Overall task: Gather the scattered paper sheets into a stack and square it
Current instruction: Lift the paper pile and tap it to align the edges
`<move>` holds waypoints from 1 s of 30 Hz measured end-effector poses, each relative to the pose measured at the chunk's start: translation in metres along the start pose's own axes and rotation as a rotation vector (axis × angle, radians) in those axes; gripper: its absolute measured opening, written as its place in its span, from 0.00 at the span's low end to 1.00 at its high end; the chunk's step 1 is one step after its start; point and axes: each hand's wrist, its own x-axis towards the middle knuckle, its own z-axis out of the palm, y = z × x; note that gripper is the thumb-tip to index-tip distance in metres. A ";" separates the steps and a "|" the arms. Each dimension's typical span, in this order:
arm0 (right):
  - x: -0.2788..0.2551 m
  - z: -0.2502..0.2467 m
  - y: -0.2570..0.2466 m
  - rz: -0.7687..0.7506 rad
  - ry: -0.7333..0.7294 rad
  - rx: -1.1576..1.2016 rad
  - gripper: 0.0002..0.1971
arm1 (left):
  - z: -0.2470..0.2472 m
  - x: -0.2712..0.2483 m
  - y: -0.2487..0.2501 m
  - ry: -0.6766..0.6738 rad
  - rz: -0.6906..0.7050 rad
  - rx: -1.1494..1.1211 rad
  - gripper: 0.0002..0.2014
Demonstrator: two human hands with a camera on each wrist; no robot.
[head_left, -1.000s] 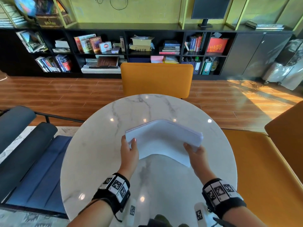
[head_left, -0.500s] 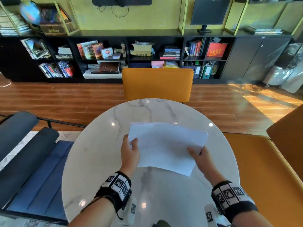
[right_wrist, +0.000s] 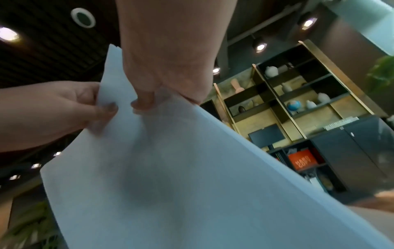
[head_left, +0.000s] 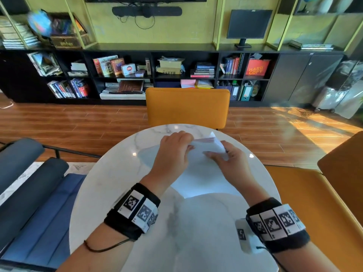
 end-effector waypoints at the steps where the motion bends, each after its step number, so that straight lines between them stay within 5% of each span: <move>1: 0.000 0.001 0.000 0.018 0.010 0.062 0.04 | -0.001 0.001 0.001 0.007 0.000 -0.002 0.08; 5: -0.004 0.002 0.004 0.097 0.074 0.227 0.03 | -0.008 -0.008 -0.014 0.173 -0.170 -0.043 0.17; 8: -0.007 -0.002 0.014 0.156 0.090 0.346 0.06 | -0.012 -0.026 -0.037 0.324 -0.465 -0.131 0.35; 10: -0.008 -0.003 0.021 0.168 0.096 0.377 0.07 | -0.013 -0.035 -0.043 0.228 -0.751 -0.435 0.43; 12: -0.009 -0.001 0.024 0.180 0.085 0.384 0.07 | -0.006 -0.043 -0.047 0.102 -0.885 -0.748 0.35; 19: -0.010 0.010 0.044 0.196 0.152 0.235 0.08 | 0.008 -0.045 -0.019 0.265 -0.791 -0.546 0.12; 30: -0.023 0.026 0.080 0.227 0.147 0.025 0.05 | 0.030 -0.070 -0.021 0.207 -0.800 -0.582 0.05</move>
